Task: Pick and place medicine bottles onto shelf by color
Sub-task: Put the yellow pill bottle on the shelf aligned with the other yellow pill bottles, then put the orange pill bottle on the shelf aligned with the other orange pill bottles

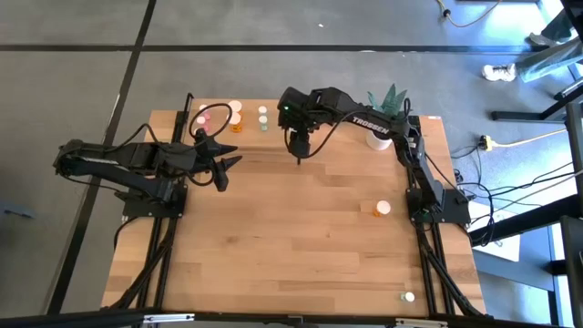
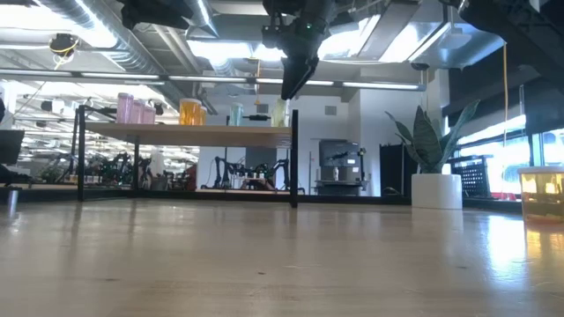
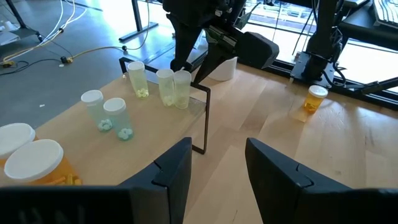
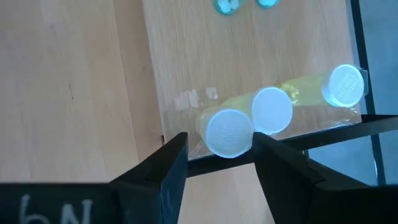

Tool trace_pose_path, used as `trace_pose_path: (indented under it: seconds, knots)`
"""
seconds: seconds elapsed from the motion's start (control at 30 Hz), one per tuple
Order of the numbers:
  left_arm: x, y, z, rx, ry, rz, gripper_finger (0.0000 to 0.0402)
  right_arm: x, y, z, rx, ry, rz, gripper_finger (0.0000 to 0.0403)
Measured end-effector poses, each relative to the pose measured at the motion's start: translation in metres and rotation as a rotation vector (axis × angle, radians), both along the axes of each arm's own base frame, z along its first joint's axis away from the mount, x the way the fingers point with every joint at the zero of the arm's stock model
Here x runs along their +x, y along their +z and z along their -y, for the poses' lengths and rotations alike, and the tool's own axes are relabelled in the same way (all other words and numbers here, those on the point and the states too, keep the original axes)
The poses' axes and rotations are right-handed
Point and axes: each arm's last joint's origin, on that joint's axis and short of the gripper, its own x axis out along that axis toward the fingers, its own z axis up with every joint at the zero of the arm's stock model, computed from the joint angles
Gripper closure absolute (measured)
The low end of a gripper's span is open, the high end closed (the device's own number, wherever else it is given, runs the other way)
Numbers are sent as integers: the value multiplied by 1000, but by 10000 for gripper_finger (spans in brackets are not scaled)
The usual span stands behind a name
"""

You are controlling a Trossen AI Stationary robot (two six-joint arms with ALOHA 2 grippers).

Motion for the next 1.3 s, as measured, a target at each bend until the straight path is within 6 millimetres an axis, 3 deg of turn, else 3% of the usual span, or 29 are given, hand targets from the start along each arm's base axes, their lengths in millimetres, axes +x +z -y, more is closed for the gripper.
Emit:
trace_pose_path:
  seconds: [0.77,1.07,1.3]
  knots:
    - [0,0,0,-2,1,1,258,-11,0,9,26,-22,-64,222]
    - [0,0,0,-1,0,1,258,-25,23,5,84,-3,4,222]
    - [0,0,0,1,-1,-1,258,-55,57,-4,150,-56,70,222]
